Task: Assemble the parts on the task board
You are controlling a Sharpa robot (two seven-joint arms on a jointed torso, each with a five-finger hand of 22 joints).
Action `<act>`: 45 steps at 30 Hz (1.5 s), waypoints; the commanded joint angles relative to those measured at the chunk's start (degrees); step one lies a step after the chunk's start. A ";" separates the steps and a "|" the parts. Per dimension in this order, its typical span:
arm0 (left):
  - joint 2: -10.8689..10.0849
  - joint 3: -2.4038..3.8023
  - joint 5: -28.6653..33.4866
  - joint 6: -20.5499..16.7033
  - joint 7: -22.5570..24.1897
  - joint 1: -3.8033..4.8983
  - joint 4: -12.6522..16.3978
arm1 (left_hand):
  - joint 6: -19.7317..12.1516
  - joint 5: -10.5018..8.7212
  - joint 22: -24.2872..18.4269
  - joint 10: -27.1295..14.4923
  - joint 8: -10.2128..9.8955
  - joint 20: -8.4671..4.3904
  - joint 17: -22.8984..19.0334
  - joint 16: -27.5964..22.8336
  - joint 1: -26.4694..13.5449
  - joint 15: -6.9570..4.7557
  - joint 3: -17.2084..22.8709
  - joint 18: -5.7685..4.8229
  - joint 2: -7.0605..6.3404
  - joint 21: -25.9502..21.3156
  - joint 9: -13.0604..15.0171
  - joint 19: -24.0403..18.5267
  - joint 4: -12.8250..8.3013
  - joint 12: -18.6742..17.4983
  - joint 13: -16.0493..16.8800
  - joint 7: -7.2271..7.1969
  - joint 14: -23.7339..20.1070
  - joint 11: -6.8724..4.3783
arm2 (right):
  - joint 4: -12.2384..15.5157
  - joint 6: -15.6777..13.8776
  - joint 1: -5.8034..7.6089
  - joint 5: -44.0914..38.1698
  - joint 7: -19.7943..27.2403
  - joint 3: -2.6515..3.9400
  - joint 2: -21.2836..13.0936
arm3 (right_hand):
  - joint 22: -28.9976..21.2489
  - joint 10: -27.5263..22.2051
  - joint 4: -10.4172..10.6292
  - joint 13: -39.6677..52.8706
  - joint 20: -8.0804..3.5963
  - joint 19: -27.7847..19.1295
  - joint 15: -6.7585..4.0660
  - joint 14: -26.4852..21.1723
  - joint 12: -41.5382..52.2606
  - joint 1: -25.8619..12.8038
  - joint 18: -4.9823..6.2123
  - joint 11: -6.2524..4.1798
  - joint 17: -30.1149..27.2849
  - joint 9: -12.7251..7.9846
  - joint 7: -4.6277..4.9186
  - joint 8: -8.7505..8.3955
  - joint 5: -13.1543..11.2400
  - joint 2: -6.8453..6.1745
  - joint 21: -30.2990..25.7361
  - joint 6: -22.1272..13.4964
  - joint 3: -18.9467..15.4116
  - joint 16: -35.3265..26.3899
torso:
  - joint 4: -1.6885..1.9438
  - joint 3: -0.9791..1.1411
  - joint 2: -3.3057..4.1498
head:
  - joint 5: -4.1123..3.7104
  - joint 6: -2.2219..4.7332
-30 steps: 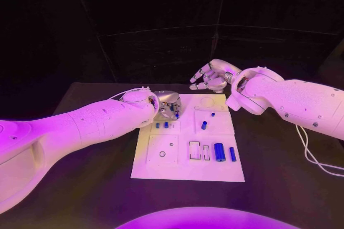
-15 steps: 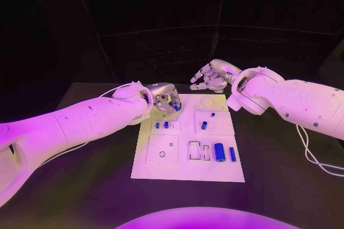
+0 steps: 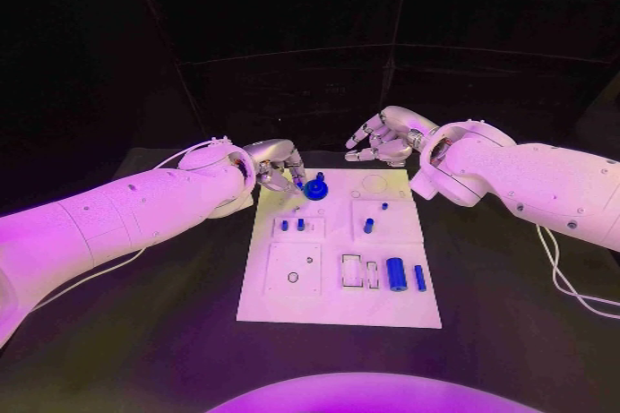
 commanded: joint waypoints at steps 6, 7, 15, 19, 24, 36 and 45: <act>0.36 -0.14 0.74 3.60 -0.87 -0.55 -1.50 | 0.38 0.03 0.10 0.40 -0.26 0.03 -0.17 -0.05 -0.83 -0.39 0.44 -0.71 -0.08 0.27 -0.03 0.11 0.01 -0.37 -0.05 -0.02 0.51 0.11 | 0.00 0.26 0.10 -0.10 0.43 0.03 0.07 | -0.03 -0.24 0.35 -0.02 -0.06 -0.21 -0.25 1.64 -0.04 0.11 0.29 -0.03 0.08 0.00 -0.04 0.37 -0.15 0.32 -0.35 -0.32 -0.01 -0.09 | -0.11 0.02 0.03 | 0.11 -0.08; 0.48 -0.17 0.74 3.69 -0.86 -0.67 -1.66 | 0.38 0.03 0.10 0.40 -0.26 0.03 -0.17 -0.05 -0.83 -0.39 0.44 -0.71 -0.08 0.27 -0.03 0.11 0.01 -0.37 -0.05 -0.02 0.51 0.11 | -0.01 0.27 0.10 -0.10 0.44 0.03 0.09 | -0.03 -0.24 0.35 -0.02 -0.06 -0.21 -0.25 1.64 -0.04 0.11 0.29 -0.03 0.08 0.00 -0.04 0.37 -0.15 0.32 -0.35 -0.32 -0.01 -0.09 | -0.12 0.01 0.03 | 0.12 -0.09; 1.45 -0.46 0.73 4.85 -1.06 -1.76 -3.01 | 0.38 0.04 0.04 0.41 -0.29 0.03 -0.18 -0.04 -0.92 -0.39 0.44 -0.69 -0.13 0.19 -0.03 0.08 0.01 -0.42 -0.04 -0.03 0.50 0.11 | -0.07 0.34 0.10 -0.11 0.43 0.03 0.22 | -0.03 -0.24 0.35 -0.02 -0.06 -0.21 -0.25 1.64 -0.04 0.11 0.29 -0.03 0.08 0.00 -0.04 0.37 -0.15 0.32 -0.35 -0.32 -0.01 -0.09 | -0.17 0.04 0.05 | 0.15 -0.10; 1.65 -0.56 0.73 5.34 -1.17 -2.00 -3.48 | 0.38 0.04 0.01 0.41 -0.31 0.03 -0.22 -0.05 -0.96 -0.39 0.44 -0.68 -0.16 0.15 -0.03 0.06 0.00 -0.44 -0.04 -0.03 0.49 0.11 | -0.06 0.34 0.10 -0.11 0.42 0.03 0.22 | -0.03 -0.24 0.35 -0.02 -0.06 -0.21 -0.25 1.64 -0.04 0.11 0.29 -0.03 0.08 0.00 -0.04 0.37 -0.15 0.32 -0.35 -0.32 -0.01 -0.09 | -0.10 0.08 0.06 | 0.13 -0.09; 1.87 -0.65 0.73 5.75 -1.26 -2.11 -3.71 | 0.37 0.03 0.03 0.42 -0.32 0.03 -0.26 -0.07 -1.00 -0.39 0.43 -0.68 -0.18 0.16 -0.03 0.06 0.00 -0.46 -0.04 -0.03 0.48 0.11 | -0.06 0.35 0.10 -0.11 0.43 0.03 0.27 | -0.03 -0.24 0.35 -0.02 -0.06 -0.21 -0.25 1.64 -0.04 0.11 0.29 -0.03 0.08 0.00 -0.04 0.37 -0.15 0.32 -0.35 -0.32 -0.01 -0.09 | -0.10 0.05 0.05 | 0.09 -0.09; 2.08 -0.72 0.74 6.45 -1.43 -2.16 -3.73 | 0.38 0.04 0.02 0.43 -0.34 0.04 -0.28 -0.08 -1.03 -0.39 0.45 -0.68 -0.20 0.15 -0.04 0.04 -0.01 -0.49 -0.04 -0.04 0.48 0.10 | -0.11 0.38 0.10 -0.11 0.44 0.03 0.31 | -0.03 -0.24 0.35 -0.02 -0.06 -0.21 -0.25 1.64 -0.04 0.11 0.29 -0.03 0.08 0.00 -0.04 0.37 -0.15 0.32 -0.35 -0.32 -0.01 -0.09 | -0.09 0.04 0.08 | 0.11 -0.18; 2.00 -0.75 0.74 7.08 -1.71 -2.17 -3.51 | 0.46 0.03 0.11 0.54 -0.33 0.04 -0.42 -0.13 -1.08 -0.41 0.47 -0.69 -0.20 0.23 -0.02 0.05 -0.04 -0.49 -0.01 -0.08 0.44 0.06 | -0.14 0.41 0.10 -0.11 0.42 0.03 0.31 | -0.03 -0.24 0.35 -0.02 -0.06 -0.21 -0.25 1.64 -0.04 0.11 0.29 -0.03 0.08 0.00 -0.04 0.37 -0.15 0.32 -0.35 -0.32 -0.01 -0.09 | -0.11 0.05 0.02 | 0.15 -0.30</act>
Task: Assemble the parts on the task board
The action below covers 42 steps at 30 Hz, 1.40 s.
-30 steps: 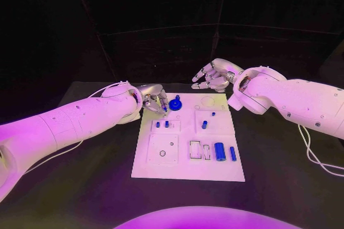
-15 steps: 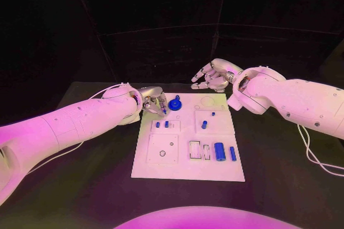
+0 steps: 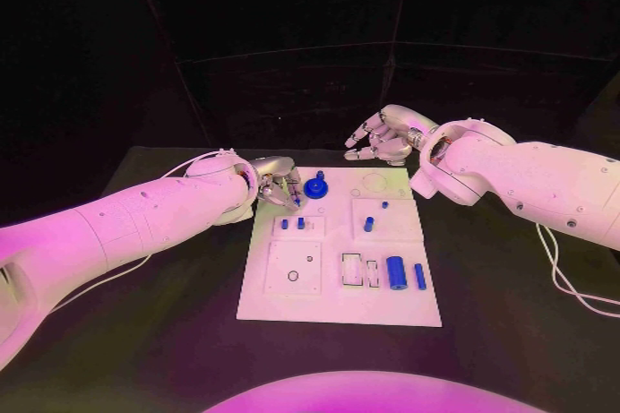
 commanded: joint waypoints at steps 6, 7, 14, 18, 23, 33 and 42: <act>-0.06 -0.10 0.11 1.55 -0.69 -0.08 0.15 | 0.65 0.05 0.12 0.65 0.21 0.02 -0.16 -0.14 -0.48 -0.47 0.39 -0.74 0.05 0.25 0.10 0.03 0.06 -0.26 0.05 -0.14 0.42 -0.13 | 0.00 0.30 0.11 -0.11 0.42 0.03 0.05 | -0.03 -0.24 0.34 -0.02 -0.06 -0.21 -0.25 1.64 -0.04 0.12 0.29 -0.03 0.08 0.00 -0.04 0.38 -0.15 0.32 -0.35 -0.32 -0.01 -0.10 | 0.00 0.00 -0.02 | 0.03 -0.05; -0.06 -0.10 0.11 1.56 -0.68 -0.08 0.17 | 0.65 0.05 0.12 0.65 0.21 0.02 -0.16 -0.14 -0.48 -0.47 0.39 -0.74 0.05 0.25 0.10 0.03 0.06 -0.26 0.05 -0.14 0.42 -0.13 | -0.01 0.30 0.11 -0.11 0.43 0.03 0.06 | -0.03 -0.24 0.34 -0.02 -0.06 -0.21 -0.25 1.64 -0.04 0.12 0.29 -0.03 0.08 0.00 -0.04 0.38 -0.15 0.32 -0.35 -0.32 -0.01 -0.10 | 0.00 0.00 -0.02 | 0.03 -0.09; -0.10 -0.11 0.11 1.78 -0.67 -0.08 0.27 | 0.65 0.04 0.20 0.72 0.15 0.00 -0.16 -0.13 -0.52 -0.51 0.38 -0.74 -0.16 0.30 0.10 0.02 -0.10 -0.32 0.08 -0.16 0.41 -0.15 | -0.07 0.30 0.11 -0.11 0.42 0.03 0.08 | -0.03 -0.24 0.34 -0.02 -0.06 -0.21 -0.25 1.64 -0.04 0.12 0.29 -0.03 0.08 0.00 -0.04 0.38 -0.15 0.32 -0.35 -0.32 -0.01 -0.10 | -0.02 -0.01 -0.03 | 0.03 -0.18; -0.14 -0.11 0.11 1.88 -0.70 -0.08 0.24 | 0.35 0.05 0.27 0.50 -0.15 0.00 -0.24 -0.13 -0.76 -0.46 0.40 -0.75 -0.46 0.31 0.00 -0.02 -0.25 -0.66 0.05 -0.04 0.39 -0.02 | -0.08 0.30 0.11 -0.11 0.41 0.03 0.07 | -0.03 -0.24 0.34 -0.02 -0.06 -0.21 -0.25 1.64 -0.04 0.12 0.29 -0.03 0.08 0.00 -0.04 0.38 -0.15 0.32 -0.35 -0.32 -0.01 -0.10 | -0.03 0.00 -0.08 | 0.04 -0.30; -0.16 -0.12 0.11 1.99 -0.66 -0.08 0.20 | -0.29 0.06 0.34 0.13 -0.78 0.12 -0.43 -0.14 -1.22 -0.26 0.53 -0.77 -0.79 0.28 -0.21 -0.09 -0.38 -1.29 -0.03 0.23 0.34 0.25 | -0.11 0.30 0.11 -0.11 0.42 0.03 0.09 | -0.03 -0.24 0.34 -0.02 -0.06 -0.21 -0.25 1.64 -0.04 0.12 0.29 -0.03 0.08 0.00 -0.04 0.38 -0.15 0.32 -0.35 -0.32 -0.01 -0.10 | -0.01 0.01 -0.07 | 0.04 -0.36; -0.19 -0.13 0.11 1.76 -0.58 -0.08 0.19 | -1.45 0.05 0.47 -0.75 -2.07 0.49 -0.85 -0.16 -2.14 0.21 0.86 -0.78 -1.40 0.22 -0.69 -0.21 -0.54 -2.78 -0.36 0.74 0.25 0.83 | -0.14 0.27 0.11 -0.11 0.44 0.03 0.08 | -0.03 -0.24 0.34 -0.02 -0.06 -0.21 -0.25 1.64 -0.04 0.12 0.29 -0.03 0.08 0.00 -0.04 0.38 -0.15 0.32 -0.35 -0.32 -0.01 -0.10 | -0.04 -0.01 -0.06 | 0.09 -0.41; -0.17 -0.13 0.12 1.11 -0.43 -0.08 0.08 | -4.33 0.08 0.07 -2.28 -4.55 0.97 -1.73 -0.39 -4.04 0.70 0.32 -0.64 -3.04 -0.43 -1.65 -0.49 -0.18 -4.58 -0.86 1.02 0.00 1.40 | -0.14 0.24 0.11 -0.11 0.44 0.03 0.08 | -0.11 -0.31 0.53 -0.13 -0.06 -0.21 -0.25 1.65 -0.08 0.26 0.30 -0.02 0.05 -0.01 -0.03 0.53 -0.05 0.36 -0.43 -0.40 -0.11 -0.16 | 0.01 0.01 -0.05 | 0.02 -0.40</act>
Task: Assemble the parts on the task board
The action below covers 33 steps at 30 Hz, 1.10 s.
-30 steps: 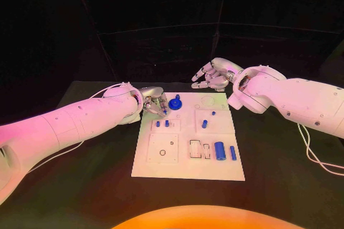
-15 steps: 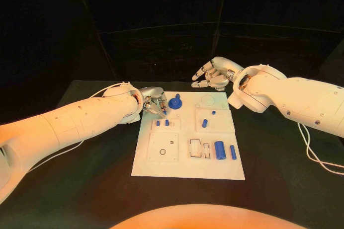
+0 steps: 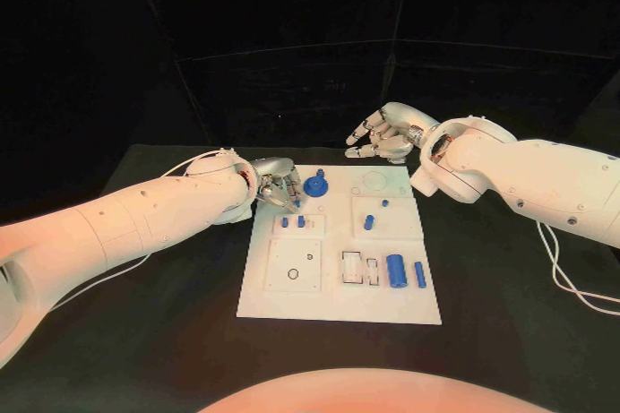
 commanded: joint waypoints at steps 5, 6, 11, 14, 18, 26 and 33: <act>0.00 0.03 0.07 -0.64 0.02 0.08 -0.05 | -1.99 0.06 -0.78 -1.69 -1.63 0.76 -0.72 -0.57 -1.20 0.51 -0.48 -0.46 -0.81 -1.22 -0.66 -0.40 0.34 -1.47 -0.35 0.10 -0.24 0.20 | -0.04 0.14 0.11 -0.09 0.43 0.03 -0.03 | -0.10 -0.31 0.39 -0.10 -0.06 -0.21 -0.25 1.65 -0.08 0.26 0.30 -0.02 0.05 -0.01 -0.03 0.26 -0.05 0.36 -0.23 -0.40 0.02 -0.16 | 0.02 0.00 0.01 | 0.01 0.02; -0.02 0.03 0.08 -0.73 0.03 0.08 -0.05 | -2.22 0.06 -0.93 -1.93 -1.82 0.80 -0.83 -0.60 -1.26 0.56 -0.56 -0.43 -0.91 -1.40 -0.74 -0.47 0.33 -1.64 -0.39 0.11 -0.27 0.25 | -0.06 0.12 0.11 -0.09 0.42 0.03 -0.05 | -0.10 -0.31 0.39 -0.10 -0.06 -0.21 -0.25 1.65 -0.08 0.26 0.30 -0.02 0.05 -0.01 -0.03 0.26 -0.05 0.36 -0.23 -0.40 0.02 -0.16 | 0.02 0.00 -0.01 | 0.01 0.02; -0.31 0.03 0.52 -1.26 0.01 0.06 0.07 | -2.58 0.06 -1.30 -2.35 -2.16 0.89 -0.98 -0.63 -1.37 0.64 -0.74 -0.33 -1.09 -1.86 -0.89 -0.63 0.31 -1.96 -0.45 0.15 -0.31 0.37 | -0.19 0.01 0.11 -0.09 0.36 0.03 -0.25 | -0.10 -0.31 0.39 -0.10 -0.06 -0.21 -0.25 1.65 -0.08 0.26 0.30 -0.02 0.05 -0.01 -0.03 0.26 -0.05 0.36 -0.23 -0.40 0.02 -0.16 | 0.01 -0.03 0.00 | -0.04 0.03; -0.81 0.04 0.72 -1.45 0.00 0.05 0.37 | -2.57 0.06 -1.37 -2.36 -2.16 0.89 -1.03 -0.65 -1.38 0.64 -0.74 -0.31 -1.09 -1.95 -0.88 -0.66 0.31 -1.97 -0.45 0.16 -0.32 0.37 | -0.24 -0.06 0.11 -0.17 0.16 0.03 -0.47 | -0.28 -0.61 0.41 -0.47 -0.06 -0.29 -0.25 1.60 -0.47 0.29 0.33 -0.02 -0.16 -0.01 -0.03 0.27 -0.05 0.34 -0.33 -0.42 0.00 -0.30 | 0.01 -0.03 0.01 | -0.10 0.04; -2.19 0.05 1.75 -1.80 0.03 0.05 1.54 | -2.52 0.07 -1.90 -2.69 -2.23 0.94 -0.99 -0.59 -1.37 0.71 -0.87 -0.18 -1.21 -2.55 -0.92 -0.85 0.25 -2.19 -0.48 0.26 -0.28 0.47 | -0.20 -0.23 0.10 -1.26 -0.60 0.03 -1.00 | -2.56 -12.21 0.63 -15.40 -0.21 -1.42 -0.36 1.39 -16.83 1.59 0.78 -0.15 -0.54 0.01 -0.13 0.74 -0.26 0.49 -1.73 -0.46 0.24 -0.75 | 0.05 -0.03 0.00 | -0.25 0.12; -7.35 0.60 14.10 -7.24 3.82 0.24 5.74 | -2.43 0.13 -4.27 -3.37 -2.43 1.14 -1.30 -0.68 -1.63 0.91 -1.16 0.39 -0.96 -5.28 -1.00 -1.81 0.46 -2.63 -0.52 0.59 -0.34 0.74 | 0.14 -0.41 0.06 -9.47 -2.40 -0.07 -3.03 | -7.16 -16.75 0.27 -35.69 -0.41 -3.02 -0.47 0.25 -39.00 7.22 1.52 -0.03 -5.36 -0.09 -0.18 1.47 -1.10 -0.82 -4.99 2.28 2.80 -4.86 | 0.15 -0.07 -0.07 | -0.69 0.36; -11.40 0.74 43.23 -11.44 14.76 0.45 8.72 | -0.41 0.27 -12.30 -2.39 -1.78 1.62 -9.19 -4.67 -1.59 1.26 -0.48 2.18 0.80 -14.87 -0.81 -5.92 1.09 -2.08 -0.31 1.22 -3.54 1.10 | 1.33 -0.40 -0.86 -21.03 -4.64 -0.34 -5.31 | -6.91 -14.06 0.20 -46.51 -0.15 -2.17 -0.26 0.79 -48.76 9.64 1.42 0.15 -5.76 -0.27 -0.51 0.39 -1.88 -2.30 -5.15 4.76 5.31 -5.57 | -0.03 -0.11 -0.11 | -2.61 1.17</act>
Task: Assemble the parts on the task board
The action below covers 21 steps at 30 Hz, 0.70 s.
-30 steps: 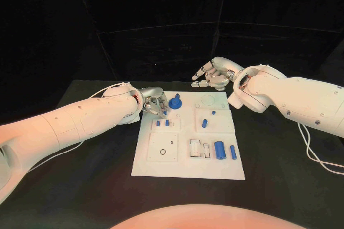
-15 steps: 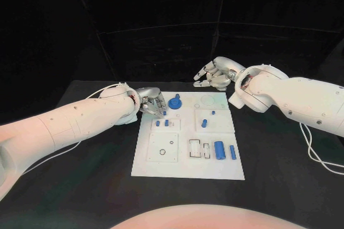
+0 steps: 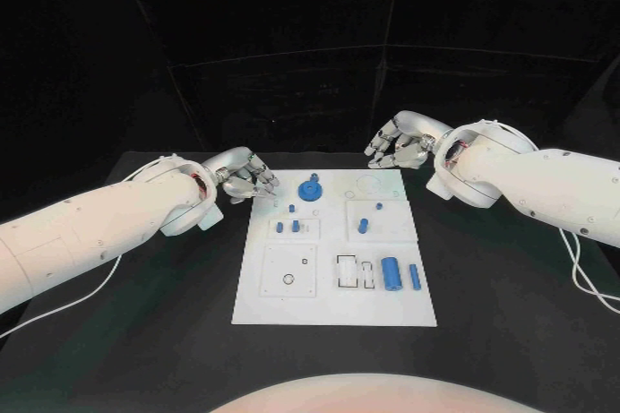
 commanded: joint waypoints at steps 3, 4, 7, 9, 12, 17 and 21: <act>-1.85 -0.02 35.79 -3.44 13.03 0.10 2.89 | 1.25 0.21 -7.73 1.55 0.48 0.20 -9.31 -5.00 0.25 -0.01 0.54 2.17 1.16 -9.51 0.12 -4.59 0.27 1.13 0.29 0.06 -4.31 -0.08 | 1.33 -0.37 -0.98 -14.12 -3.03 -0.73 -1.39 | 0.23 0.44 0.04 -3.26 0.11 0.47 0.08 1.16 -2.68 0.89 0.47 0.19 0.15 -0.04 -0.12 -0.95 -0.36 -0.55 -0.35 0.92 1.07 -0.33 | -0.10 -0.07 0.02 | -2.11 0.64; -2.22 -0.03 38.88 -2.95 14.27 0.07 3.62 | 1.33 0.20 -8.73 1.81 0.49 0.18 -10.35 -5.58 0.27 -0.02 0.57 2.39 1.22 -10.77 0.11 -5.23 0.29 1.33 0.34 0.05 -4.87 -0.16 | 1.57 -0.39 -1.24 -15.44 -3.25 -1.02 -1.65 | 0.32 0.39 0.06 -4.00 0.16 0.56 0.15 1.24 -3.27 0.94 0.45 0.28 0.26 -0.05 -0.09 -1.20 -0.38 -0.73 -0.31 1.02 1.30 -0.27 | -0.07 -0.12 -0.02 | -2.52 0.70; -3.12 -0.06 44.59 -2.26 17.01 -0.03 5.63 | 1.78 0.17 -12.28 2.83 0.66 0.12 -14.17 -7.76 0.14 -0.12 0.52 3.11 1.49 -15.27 0.12 -7.48 0.50 2.11 0.53 -0.13 -6.99 -0.43 | 2.16 -0.35 -2.40 -18.89 -3.80 -1.55 -2.13 | 0.46 0.09 0.10 -5.67 0.34 0.74 0.37 1.40 -4.60 1.06 0.40 0.56 0.43 -0.09 0.06 -1.91 -0.42 -1.20 -0.26 0.94 1.85 -0.19 | -0.03 -0.16 -0.03 | -3.29 0.91; -3.59 -0.07 47.32 -2.10 18.17 -0.09 6.80 | 1.91 0.17 -12.85 3.23 0.72 0.06 -14.66 -8.03 0.12 -0.19 0.49 3.22 1.59 -16.01 0.12 -7.79 0.55 2.42 0.62 -0.22 -7.28 -0.57 | 2.48 -0.35 -3.28 -20.82 -4.11 -1.73 -2.25 | 0.51 -0.20 0.22 -6.70 0.49 0.84 0.56 1.47 -5.39 0.96 0.38 0.79 0.46 -0.10 0.20 -2.36 -0.50 -1.51 -0.24 0.86 2.12 -0.19 | -0.05 -0.22 -0.04 | -3.47 0.96; -4.16 -0.08 50.13 -2.12 19.36 -0.19 8.31 | 2.07 0.17 -13.93 3.73 0.78 -0.03 -16.84 -9.21 0.14 -0.30 0.35 3.40 1.57 -17.44 0.11 -8.44 0.53 2.90 0.75 -0.28 -8.36 -0.72 | 2.78 -0.24 -4.38 -23.32 -4.52 -1.89 -2.16 | 0.64 -0.49 0.34 -7.90 0.68 0.97 0.77 1.53 -6.23 0.83 0.35 1.05 0.47 -0.13 0.38 -3.01 -0.58 -1.95 -0.17 0.55 2.42 -0.20 | -0.08 -0.18 -0.07 | -3.63 1.09; -4.86 -0.09 52.14 -2.04 20.66 -0.36 10.22 | 2.41 0.17 -14.37 4.06 0.99 -0.12 -18.52 -10.19 0.15 -0.38 0.13 3.38 1.58 -18.15 0.14 -8.77 0.52 3.44 0.90 -0.41 -9.32 -0.86 | 2.92 0.76 -5.85 -26.35 -5.13 -2.01 -1.81 | 0.83 -1.09 0.44 -9.86 1.02 1.19 1.13 1.58 -7.46 0.63 0.31 1.50 0.45 -0.12 0.72 -4.06 -0.82 -2.66 -0.07 0.15 2.89 -0.25 | 0.06 -0.18 -0.01 | -3.86 1.13; -5.20 -0.10 52.54 -1.96 21.05 -0.44 10.80 | 2.49 0.17 -14.47 4.10 1.04 -0.14 -18.95 -10.42 0.16 -0.40 0.07 3.38 1.58 -18.31 0.15 -8.83 0.51 3.56 0.93 -0.45 -9.56 -0.89 | 2.75 1.40 -6.36 -27.35 -5.24 -2.03 -1.40 | 0.87 -1.37 0.41 -10.93 1.21 1.26 1.33 1.54 -8.01 0.55 0.31 1.75 0.24 -0.11 0.97 -4.63 -0.93 -3.02 -0.05 -0.02 3.15 -0.43 | -0.03 -0.12 -0.01 | -3.70 1.08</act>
